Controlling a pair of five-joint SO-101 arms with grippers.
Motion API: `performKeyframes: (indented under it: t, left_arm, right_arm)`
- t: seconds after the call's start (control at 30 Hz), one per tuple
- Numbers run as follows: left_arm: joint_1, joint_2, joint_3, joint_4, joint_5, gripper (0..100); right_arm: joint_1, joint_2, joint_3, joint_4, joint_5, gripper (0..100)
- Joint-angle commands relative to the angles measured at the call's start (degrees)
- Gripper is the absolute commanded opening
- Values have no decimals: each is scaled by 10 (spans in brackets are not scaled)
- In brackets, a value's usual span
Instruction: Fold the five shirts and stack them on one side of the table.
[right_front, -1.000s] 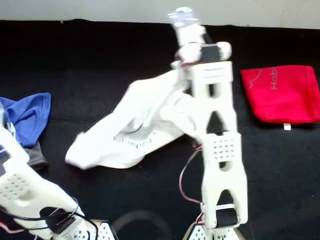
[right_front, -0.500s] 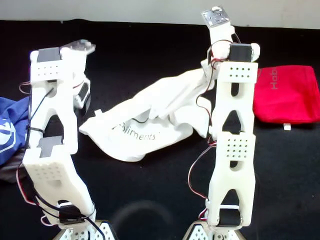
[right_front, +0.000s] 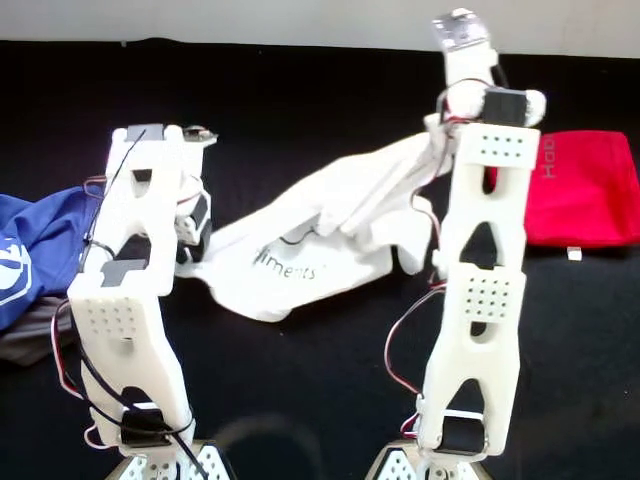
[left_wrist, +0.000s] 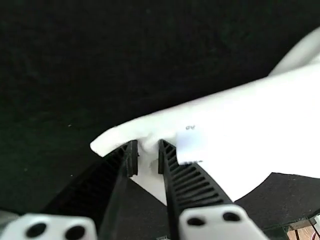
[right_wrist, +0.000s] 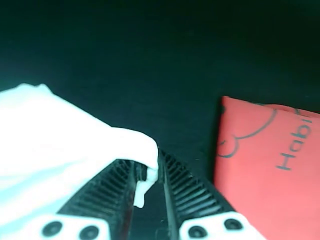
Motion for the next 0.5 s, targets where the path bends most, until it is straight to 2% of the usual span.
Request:
performKeyframes:
  t: [0.0, 0.3, 0.47]
  left_arm:
    - [3, -19, 13, -3, -11, 91]
    - [0, -177, 10, 21, -10, 91]
    - [-1, -178, 15, -51, -6, 91]
  right_arm:
    - [41, -5, -22, -25, 6, 7]
    - [54, -5, -22, -27, 7, 7]
    - [51, -5, -22, -27, 7, 7]
